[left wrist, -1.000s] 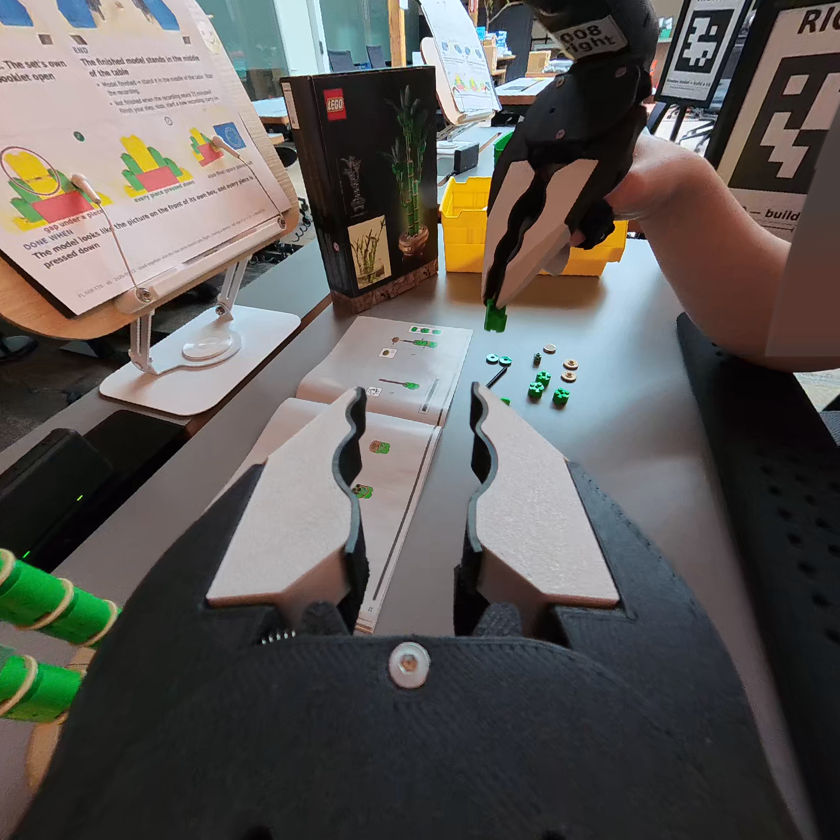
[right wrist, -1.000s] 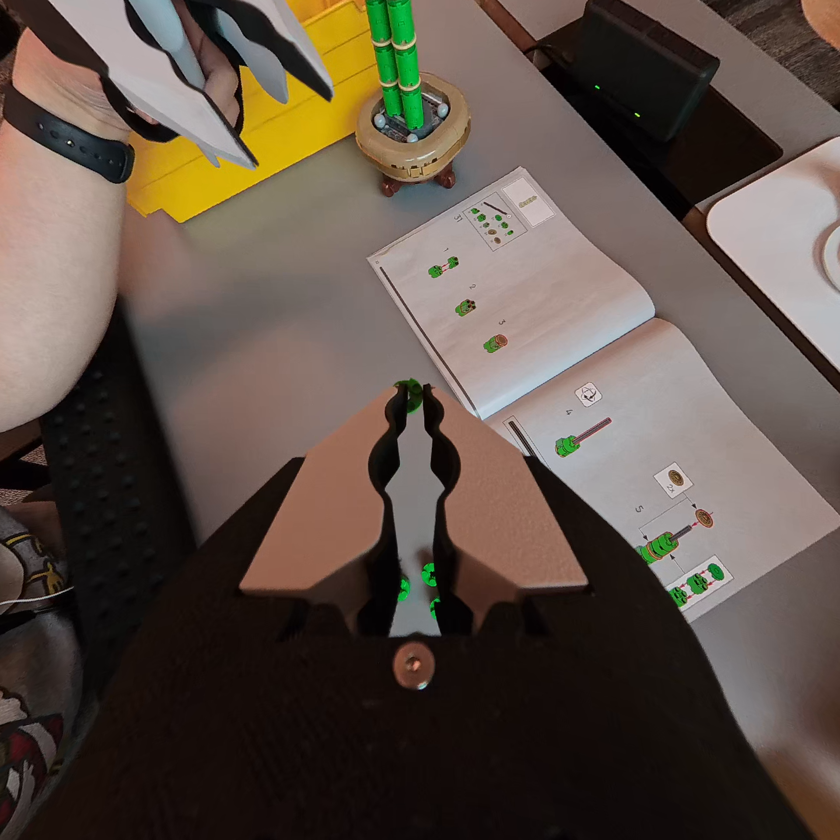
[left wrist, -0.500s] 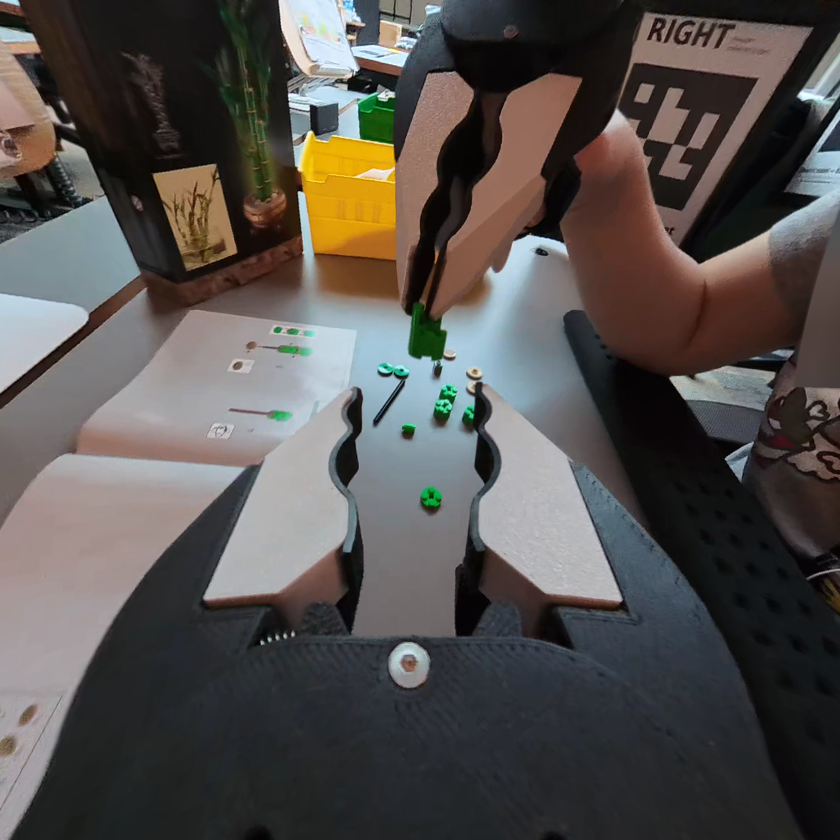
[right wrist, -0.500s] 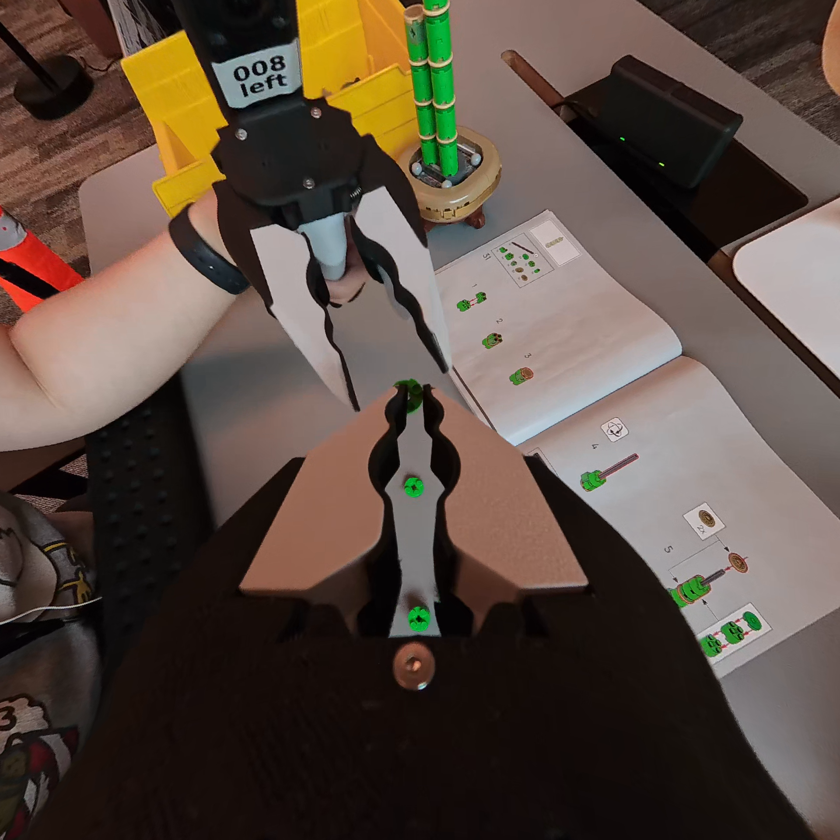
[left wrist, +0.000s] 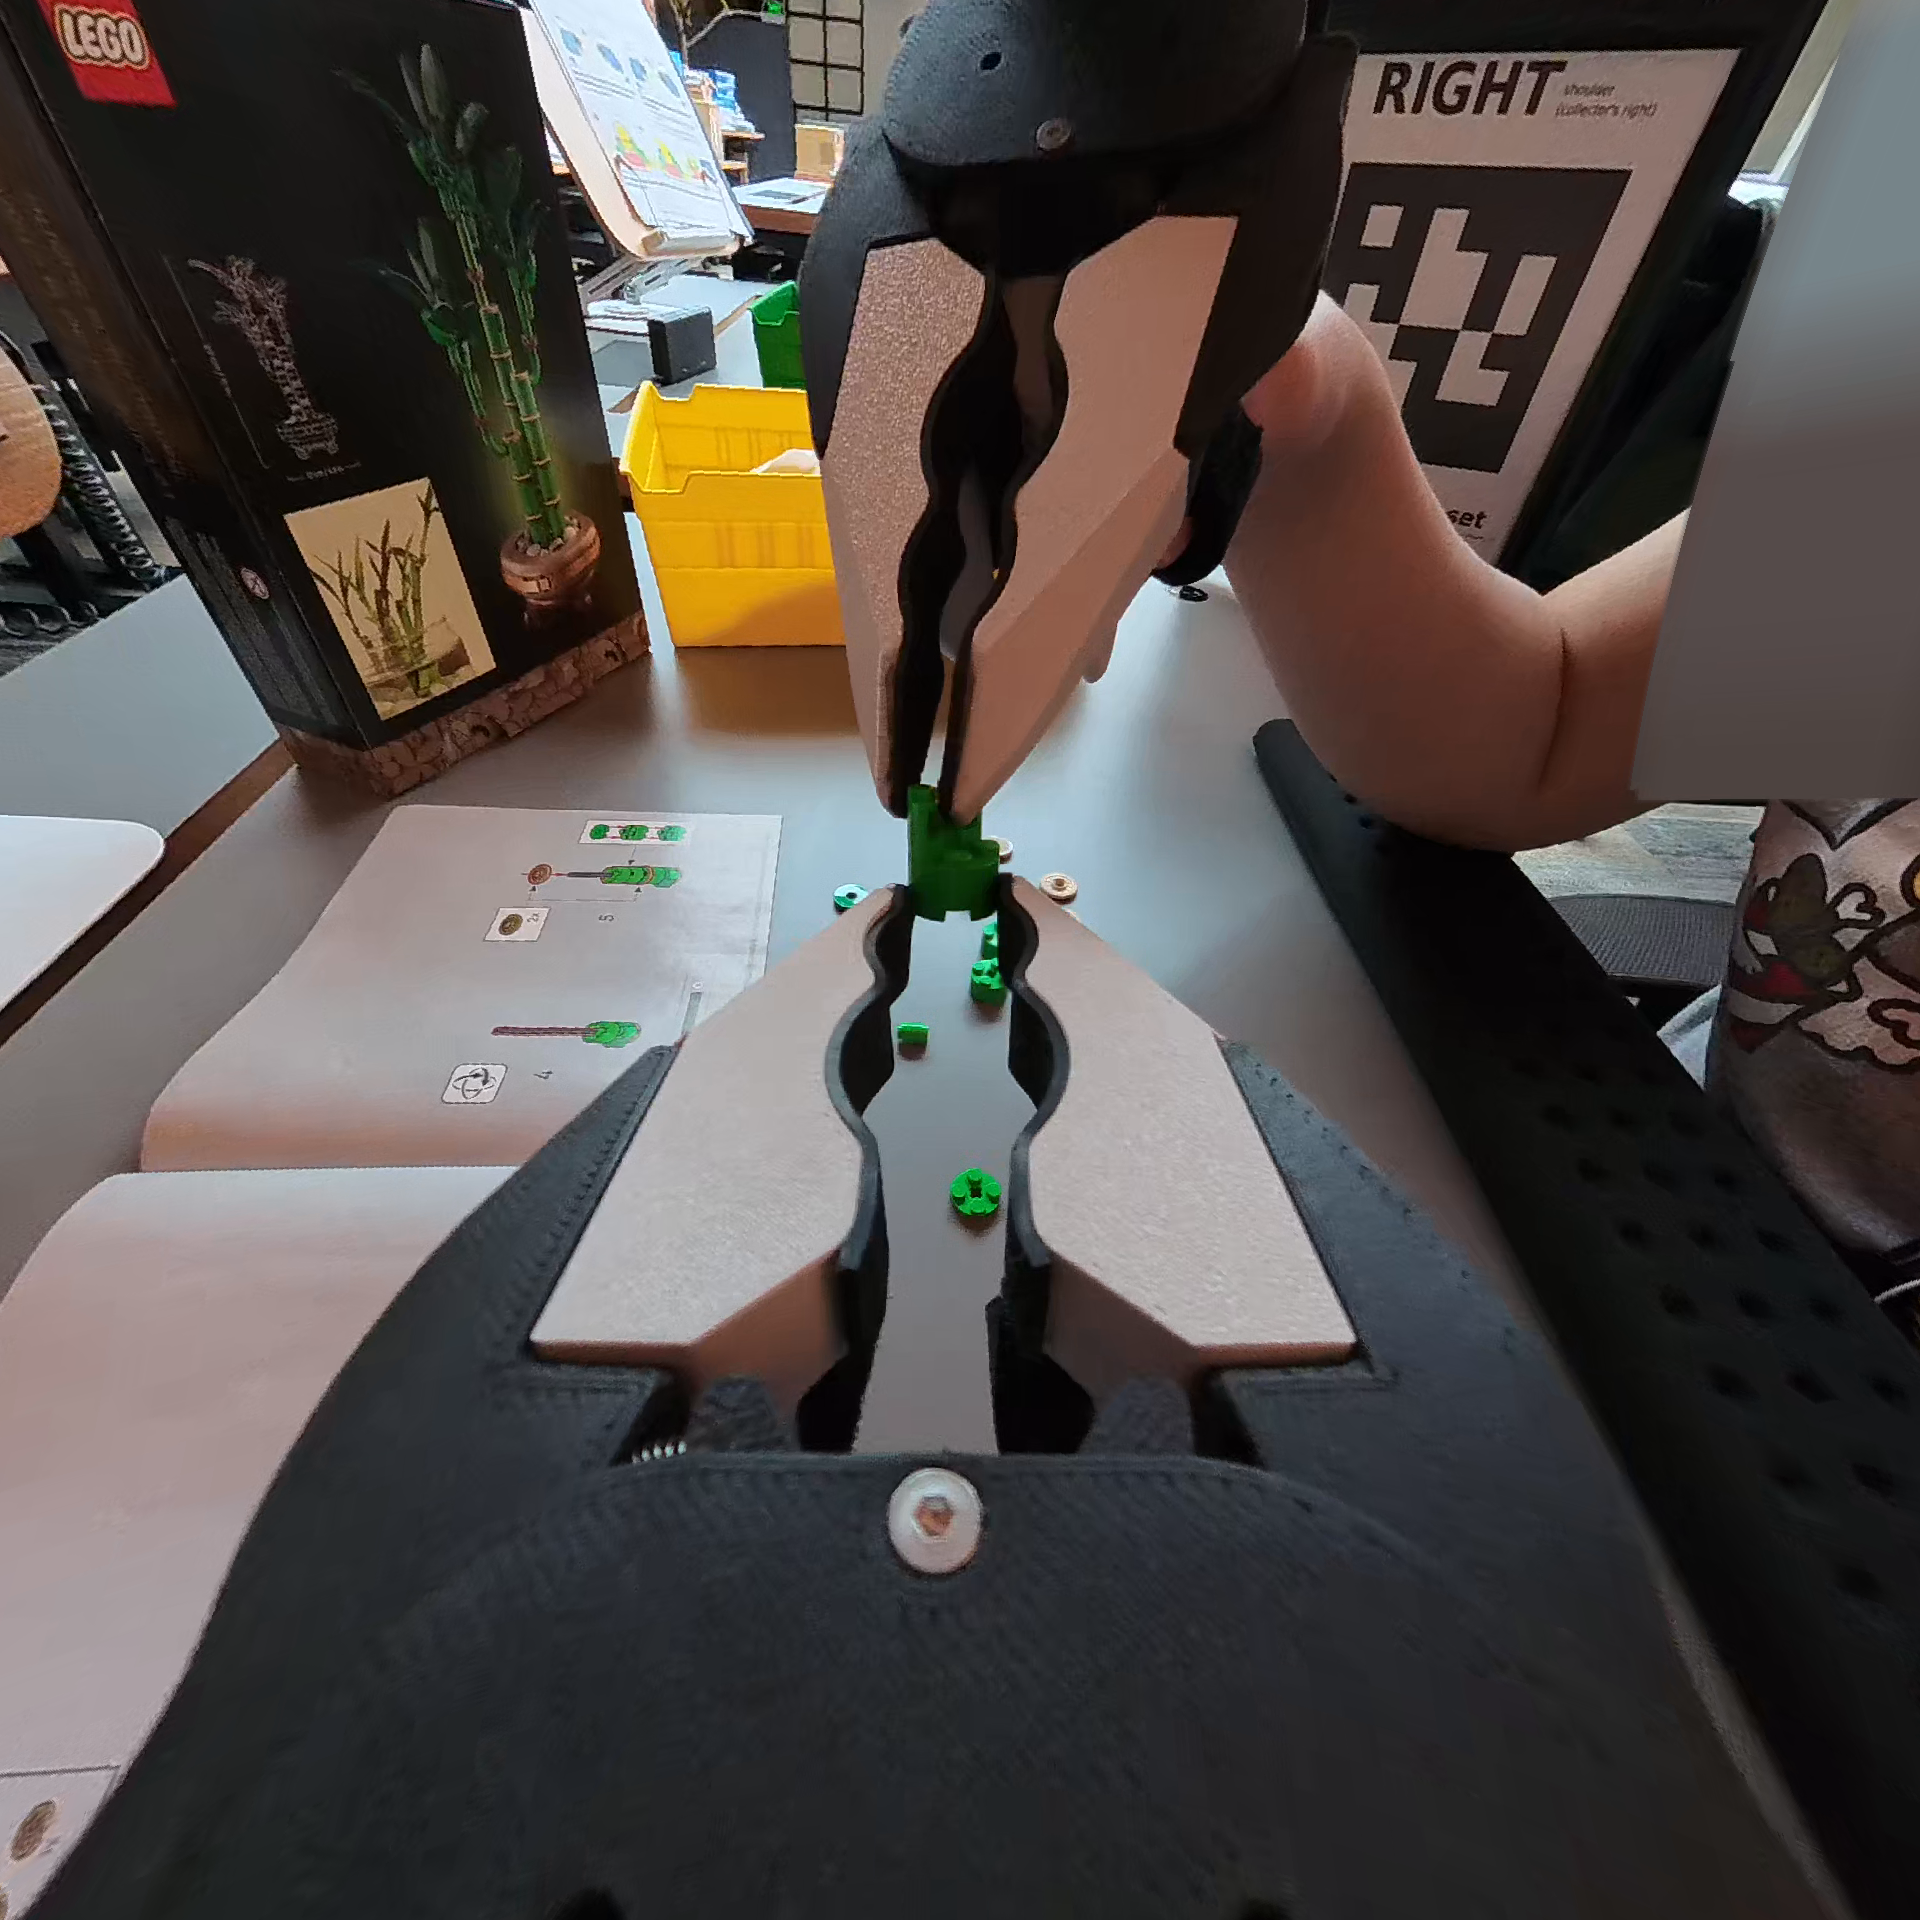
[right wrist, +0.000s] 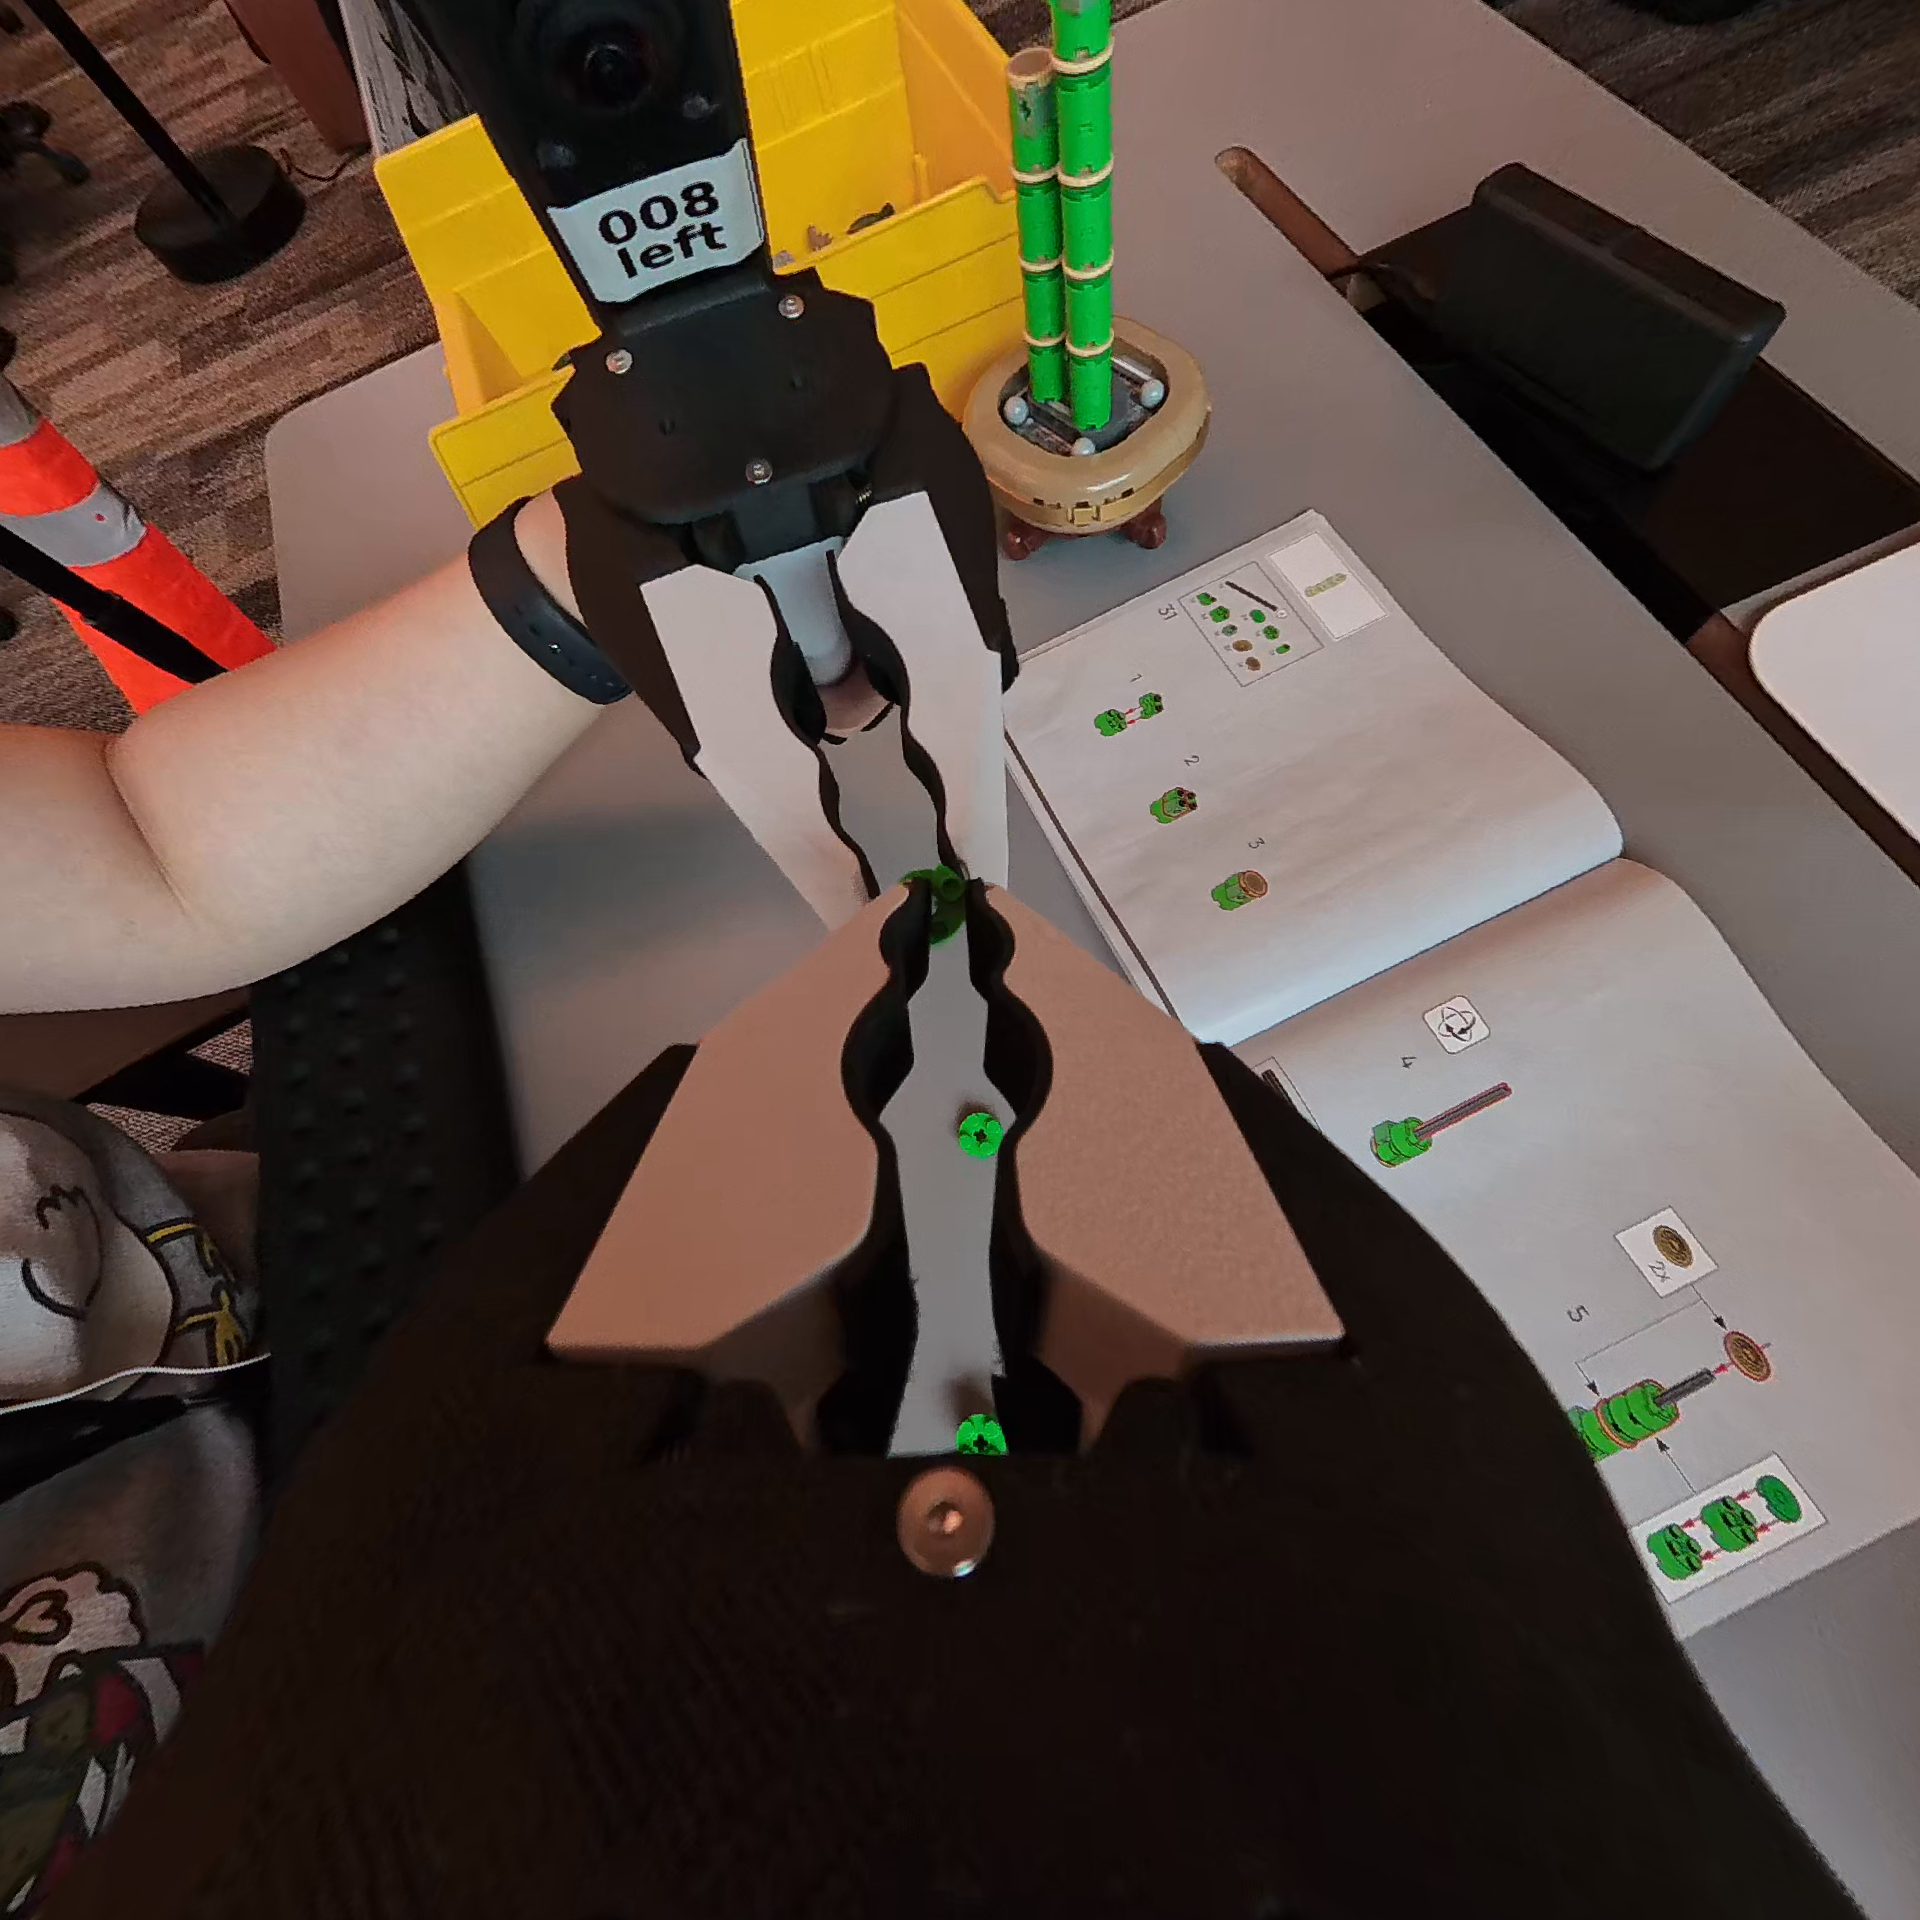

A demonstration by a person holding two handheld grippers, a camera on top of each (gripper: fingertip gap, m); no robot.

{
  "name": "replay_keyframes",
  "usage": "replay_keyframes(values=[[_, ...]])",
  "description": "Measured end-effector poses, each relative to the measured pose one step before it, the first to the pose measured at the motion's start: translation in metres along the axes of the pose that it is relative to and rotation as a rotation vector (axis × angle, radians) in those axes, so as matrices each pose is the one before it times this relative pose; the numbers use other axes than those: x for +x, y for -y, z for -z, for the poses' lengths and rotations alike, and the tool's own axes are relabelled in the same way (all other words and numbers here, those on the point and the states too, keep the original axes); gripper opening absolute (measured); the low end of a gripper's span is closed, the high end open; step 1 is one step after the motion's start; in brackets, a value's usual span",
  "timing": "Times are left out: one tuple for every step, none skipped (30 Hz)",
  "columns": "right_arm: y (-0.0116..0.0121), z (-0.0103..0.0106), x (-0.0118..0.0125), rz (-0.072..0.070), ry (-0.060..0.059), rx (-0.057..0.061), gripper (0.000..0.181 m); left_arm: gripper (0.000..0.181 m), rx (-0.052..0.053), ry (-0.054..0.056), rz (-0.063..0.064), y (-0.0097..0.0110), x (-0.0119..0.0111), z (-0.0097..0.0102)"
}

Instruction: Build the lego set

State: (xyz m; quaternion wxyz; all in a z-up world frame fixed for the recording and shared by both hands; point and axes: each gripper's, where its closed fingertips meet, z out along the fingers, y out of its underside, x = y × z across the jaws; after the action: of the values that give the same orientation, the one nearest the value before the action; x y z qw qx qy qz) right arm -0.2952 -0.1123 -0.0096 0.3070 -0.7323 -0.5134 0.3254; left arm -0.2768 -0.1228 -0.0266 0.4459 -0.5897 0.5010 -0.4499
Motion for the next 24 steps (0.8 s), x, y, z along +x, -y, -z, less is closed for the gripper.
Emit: replay_keyframes(values=[[-0.00013, -0.00030, -0.00035, 0.0021, 0.0011, -0.0004, 0.006, 0.014, -0.0001, -0.0025, 0.0021, -0.00008, 0.00026, 0.00048], [0.00004, -0.00033, -0.00015, 0.0011, 0.0004, -0.0006, 0.006, 0.014, -0.0005, -0.0025, 0.0052, -0.00018, 0.00007, 0.00036], [0.00008, -0.00044, 0.00012, 0.0010, -0.0008, 0.0001, 0.006, 0.014, 0.0011, 0.0009, 0.0044, 0.00013, -0.00035, 0.00028], [-0.00050, -0.00061, -0.00027, 0.0011, 0.0011, -0.0034, 0.006, 0.016, 0.0037, 0.0022, 0.0028, 0.00066, -0.00054, 0.00024], [0.00004, -0.00063, 0.00009, 0.0023, -0.0016, 0.0000, 0.006, 0.016, 0.0026, -0.0023, 0.0012, 0.00051, 0.00020, 0.00023], [0.00041, -0.00042, -0.00022, 0.0023, 0.0006, 0.0017, 0.006, 0.015, -0.0020, -0.0034, -0.0005, -0.00028, 0.00065, 0.00006], [-0.00060, -0.00056, -0.00008, 0.0016, 0.0000, -0.0041, 0.006, 0.015, -0.0054, 0.0014, -0.0042, -0.00085, -0.00008, 0.00010], [-0.00014, -0.00059, 0.00048, 0.0052, -0.0038, -0.0015, 0.006, 0.015, -0.0061, 0.0060, -0.0064, -0.00066, -0.00064, 0.00022], [0.00113, -0.00037, 0.00040, 0.0072, -0.0047, 0.0069, 0.006, 0.014, -0.0021, 0.0079, -0.0059, 0.00006, -0.00091, 0.00069], [0.00207, -0.00038, 0.00015, 0.0082, -0.0040, 0.0120, 0.006, 0.015, 0.0022, 0.0063, -0.0040, 0.00095, -0.00083, 0.00155], [0.00295, -0.00009, 0.00053, 0.0125, -0.0103, 0.0170, 0.007, 0.014, 0.0029, 0.0061, -0.0020, 0.00111, -0.00099, 0.00281], [0.00377, 0.00069, 0.00271, 0.0188, -0.0278, 0.0210, 0.015, 0.014, -0.0017, 0.0104, -0.0007, 0.00049, -0.00172, 0.00414], [0.00388, 0.00187, 0.00413, 0.0268, -0.0375, 0.0200, 0.025, 0.015, -0.0067, 0.0196, -0.0006, -0.00038, -0.00308, 0.00572], [0.00283, 0.00308, 0.00262, 0.0326, -0.0265, 0.0159, 0.027, 0.015, -0.0060, 0.0292, -0.0005, -0.00024, -0.00450, 0.00726], [0.00196, 0.00381, 0.00169, 0.0264, -0.0160, 0.0103, 0.026, 0.015, 0.0009, 0.0321, 0.0012, 0.00046, -0.00509, 0.00868], [0.00082, 0.00414, 0.00202, 0.0120, -0.0105, 0.0044, 0.026, 0.014, 0.0099, 0.0300, 0.0046, 0.00195, -0.00497, 0.00929], [-0.00051, 0.00384, 0.00178, 0.0002, -0.0034, -0.0018, 0.026, 0.014, 0.0167, 0.0267, 0.0068, 0.00299, -0.00457, 0.00931], [-0.00181, 0.00332, 0.00181, -0.0041, 0.0020, -0.0070, 0.025, 0.014, 0.0183, 0.0217, 0.0081, 0.00342, -0.00379, 0.00847], [-0.00278, 0.00287, 0.00224, -0.0036, 0.0005, -0.0100, 0.025, 0.014, 0.0140, 0.0165, 0.0072, 0.00286, -0.00290, 0.00712], [-0.00315, 0.00267, 0.00375, -0.0026, -0.0072, -0.0111, 0.024, 0.014, 0.0075, 0.0131, 0.0029, 0.00162, -0.00212, 0.00525], [-0.00444, 0.00277, 0.00387, -0.0001, -0.0077, -0.0176, 0.022, 0.014, 0.0005, 0.0114, -0.0019, 0.00029, -0.00153, 0.00347], [-0.00656, 0.00311, 0.00284, 0.0028, -0.0006, -0.0288, 0.020, 0.014, -0.0067, 0.0089, -0.0039, -0.00095, -0.00116, 0.00167], [-0.00894, 0.00334, 0.00179, -0.0001, 0.0069, -0.0393, 0.017, 0.014, -0.0101, 0.0042, -0.0031, -0.00166, -0.00038, 0.00029], [-0.01264, 0.00290, -0.00079, -0.0024, 0.0239, -0.0548, 0.012, 0.014, -0.0078, 0.0002, -0.0017, -0.00127, 0.00008, -0.00079]])
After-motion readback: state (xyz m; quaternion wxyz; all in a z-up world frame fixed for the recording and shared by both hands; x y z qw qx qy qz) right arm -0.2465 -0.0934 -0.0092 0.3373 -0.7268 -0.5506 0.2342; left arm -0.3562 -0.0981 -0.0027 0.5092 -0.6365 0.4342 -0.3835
